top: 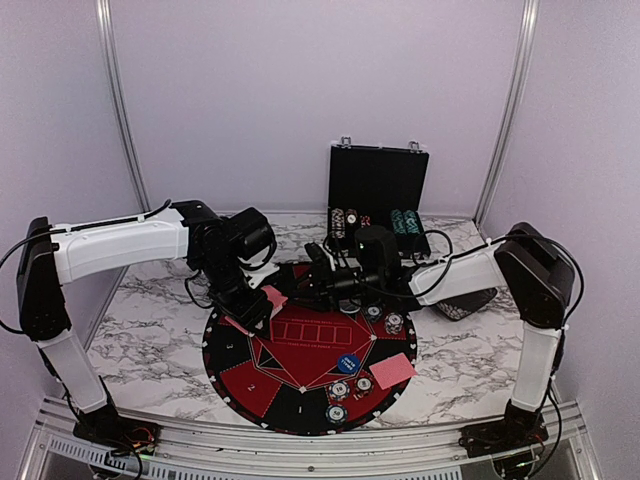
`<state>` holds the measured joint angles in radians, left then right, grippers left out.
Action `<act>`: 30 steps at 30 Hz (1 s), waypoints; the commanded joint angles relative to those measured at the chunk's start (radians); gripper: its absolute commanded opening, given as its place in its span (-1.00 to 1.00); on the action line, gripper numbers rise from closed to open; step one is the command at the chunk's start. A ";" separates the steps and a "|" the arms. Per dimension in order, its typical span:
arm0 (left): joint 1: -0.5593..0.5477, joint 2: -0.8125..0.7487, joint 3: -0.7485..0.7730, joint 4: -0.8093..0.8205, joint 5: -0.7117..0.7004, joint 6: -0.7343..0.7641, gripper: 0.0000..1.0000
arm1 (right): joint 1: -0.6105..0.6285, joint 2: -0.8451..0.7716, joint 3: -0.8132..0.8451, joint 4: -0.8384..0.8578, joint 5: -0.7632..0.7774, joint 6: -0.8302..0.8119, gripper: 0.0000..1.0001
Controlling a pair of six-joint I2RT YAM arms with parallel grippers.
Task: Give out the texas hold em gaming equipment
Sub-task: Distribute the poker card in the big blind area.
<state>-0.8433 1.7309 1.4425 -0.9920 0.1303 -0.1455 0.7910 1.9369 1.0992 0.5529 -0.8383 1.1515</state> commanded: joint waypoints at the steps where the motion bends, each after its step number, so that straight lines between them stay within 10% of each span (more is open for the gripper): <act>1: 0.002 -0.017 -0.001 0.001 -0.006 0.000 0.02 | 0.009 -0.024 0.010 0.014 -0.002 -0.002 -0.45; 30: 0.002 -0.008 0.001 0.002 0.000 0.000 0.02 | 0.013 -0.026 0.007 0.016 -0.001 0.009 -0.91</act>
<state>-0.8436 1.7309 1.4425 -0.9920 0.1307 -0.1459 0.8093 1.9369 1.0992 0.5533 -0.8394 1.1603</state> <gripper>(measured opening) 0.659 0.058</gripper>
